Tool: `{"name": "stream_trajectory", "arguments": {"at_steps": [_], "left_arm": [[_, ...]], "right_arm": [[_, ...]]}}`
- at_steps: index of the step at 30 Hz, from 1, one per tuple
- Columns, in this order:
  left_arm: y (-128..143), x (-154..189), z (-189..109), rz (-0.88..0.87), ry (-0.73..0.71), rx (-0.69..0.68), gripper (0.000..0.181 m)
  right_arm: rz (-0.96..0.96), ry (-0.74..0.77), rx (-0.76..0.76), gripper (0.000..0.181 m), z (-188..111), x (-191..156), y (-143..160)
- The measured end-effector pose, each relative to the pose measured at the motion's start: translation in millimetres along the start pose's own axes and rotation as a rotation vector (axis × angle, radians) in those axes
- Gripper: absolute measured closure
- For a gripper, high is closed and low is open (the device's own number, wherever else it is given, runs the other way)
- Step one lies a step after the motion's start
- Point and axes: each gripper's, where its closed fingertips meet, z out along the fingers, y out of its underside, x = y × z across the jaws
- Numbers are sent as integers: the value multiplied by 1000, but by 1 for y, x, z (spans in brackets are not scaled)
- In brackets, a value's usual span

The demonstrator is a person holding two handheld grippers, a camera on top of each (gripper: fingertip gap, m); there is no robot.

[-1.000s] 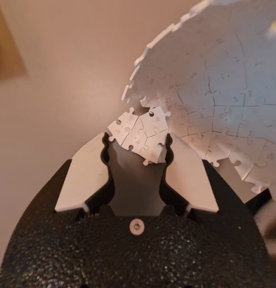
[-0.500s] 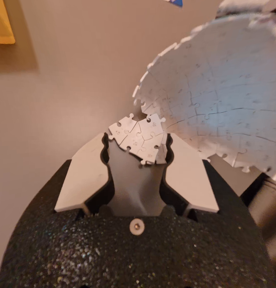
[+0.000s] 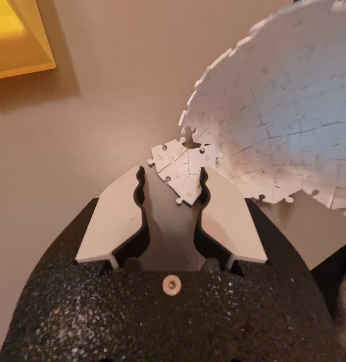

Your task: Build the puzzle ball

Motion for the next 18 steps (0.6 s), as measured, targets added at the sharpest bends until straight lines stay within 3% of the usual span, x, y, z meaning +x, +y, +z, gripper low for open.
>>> {"name": "stream_trajectory", "arguments": {"at_steps": [5, 18], "left_arm": [[6, -2, 8, 27, -20, -79, 128], [7, 3, 8, 55, -117, -110, 136]], "right_arm": [[-3, 1, -1, 67, 1, 1, 0], [16, 12, 22, 66, 1, 6, -7]]}}
